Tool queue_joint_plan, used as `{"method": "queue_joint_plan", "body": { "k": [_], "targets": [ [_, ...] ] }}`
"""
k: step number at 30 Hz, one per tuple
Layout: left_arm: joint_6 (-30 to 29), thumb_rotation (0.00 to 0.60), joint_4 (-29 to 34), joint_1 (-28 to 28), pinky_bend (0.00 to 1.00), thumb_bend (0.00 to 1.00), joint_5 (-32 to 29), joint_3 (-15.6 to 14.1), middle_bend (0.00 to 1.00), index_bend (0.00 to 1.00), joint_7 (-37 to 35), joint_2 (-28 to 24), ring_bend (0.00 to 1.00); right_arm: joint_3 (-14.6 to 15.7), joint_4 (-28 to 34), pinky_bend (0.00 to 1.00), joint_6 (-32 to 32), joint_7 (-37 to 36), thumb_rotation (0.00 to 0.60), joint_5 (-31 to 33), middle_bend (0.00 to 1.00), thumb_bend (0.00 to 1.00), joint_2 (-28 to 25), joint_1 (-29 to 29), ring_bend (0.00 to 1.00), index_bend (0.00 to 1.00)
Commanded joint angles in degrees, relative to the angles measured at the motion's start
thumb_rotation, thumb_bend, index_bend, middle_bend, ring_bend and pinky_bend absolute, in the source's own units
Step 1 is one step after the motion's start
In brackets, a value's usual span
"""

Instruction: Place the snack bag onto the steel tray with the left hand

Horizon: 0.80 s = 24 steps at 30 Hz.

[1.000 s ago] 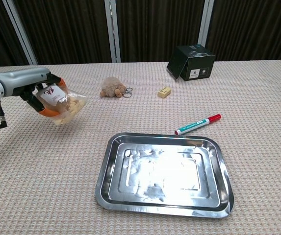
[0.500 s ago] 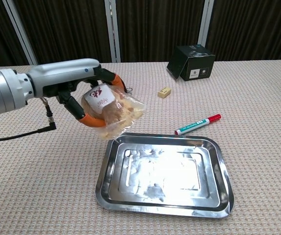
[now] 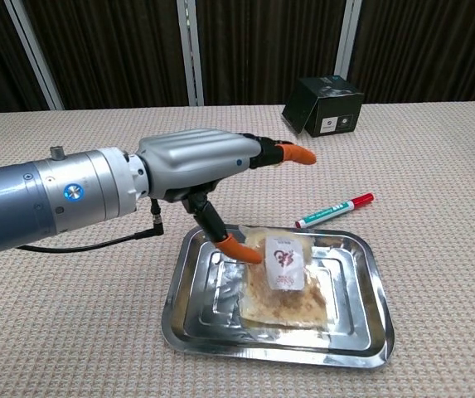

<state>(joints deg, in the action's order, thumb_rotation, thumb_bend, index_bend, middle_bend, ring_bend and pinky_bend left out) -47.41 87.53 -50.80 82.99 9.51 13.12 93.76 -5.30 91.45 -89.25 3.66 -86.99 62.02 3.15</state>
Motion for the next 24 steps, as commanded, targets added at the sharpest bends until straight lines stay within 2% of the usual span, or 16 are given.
{"method": "queue_joint_plan", "body": {
  "k": [1, 4, 7, 11, 15, 19, 24],
  "targets": [
    [-1.8, 0.446, 2.6, 0.6, 0.00, 0.00, -1.6, 1.2, 0.00, 0.00, 0.9, -1.5, 0.00, 0.0, 0.0, 0.00, 0.1, 0.0, 0.600, 0.1, 0.03, 0.00, 0.0, 0.0, 0.00, 0.03],
    [-4.6, 0.448, 4.3, 2.3, 0.00, 0.00, -2.5, 1.7, 0.00, 0.01, 2.7, -5.3, 0.00, -0.1, 0.0, 0.00, 0.2, -0.2, 0.600, 0.2, 0.03, 0.00, -0.1, 0.1, 0.00, 0.03],
    [-7.6, 0.451, 7.6, 5.3, 0.00, 0.00, -4.4, 1.7, 0.00, 0.10, 4.2, -10.8, 0.00, 0.0, -0.3, 0.00, 0.5, -0.4, 0.600, 0.2, 0.03, 0.00, -0.1, 0.2, 0.00, 0.03],
    [-10.5, 0.450, 13.8, 10.1, 0.00, 0.00, -8.3, 0.4, 0.00, 0.12, 7.8, -22.1, 0.00, -0.1, -0.7, 0.00, 1.5, -0.6, 0.600, 0.2, 0.03, 0.00, 0.1, 0.8, 0.00, 0.03],
    [-15.2, 0.452, 17.3, 15.8, 0.00, 0.00, -9.8, -1.4, 0.00, 0.13, 5.3, -29.9, 0.00, -0.3, -1.0, 0.00, 2.2, -0.6, 0.600, 0.4, 0.03, 0.00, 0.4, 1.3, 0.00, 0.03],
    [-21.2, 0.453, 17.8, 21.6, 0.00, 0.00, -8.2, -3.2, 0.00, 0.14, -0.1, -34.1, 0.00, -0.5, -1.5, 0.00, 3.7, -0.6, 0.600, 1.2, 0.03, 0.00, 1.0, 2.1, 0.00, 0.03],
    [-31.4, 0.455, 14.9, 29.6, 0.00, 0.00, -2.3, -7.1, 0.00, 0.15, -6.0, -34.6, 0.00, -0.7, -1.9, 0.00, 4.8, -0.3, 0.600, 1.0, 0.03, 0.00, 1.7, 3.2, 0.00, 0.03]
  ]
}}
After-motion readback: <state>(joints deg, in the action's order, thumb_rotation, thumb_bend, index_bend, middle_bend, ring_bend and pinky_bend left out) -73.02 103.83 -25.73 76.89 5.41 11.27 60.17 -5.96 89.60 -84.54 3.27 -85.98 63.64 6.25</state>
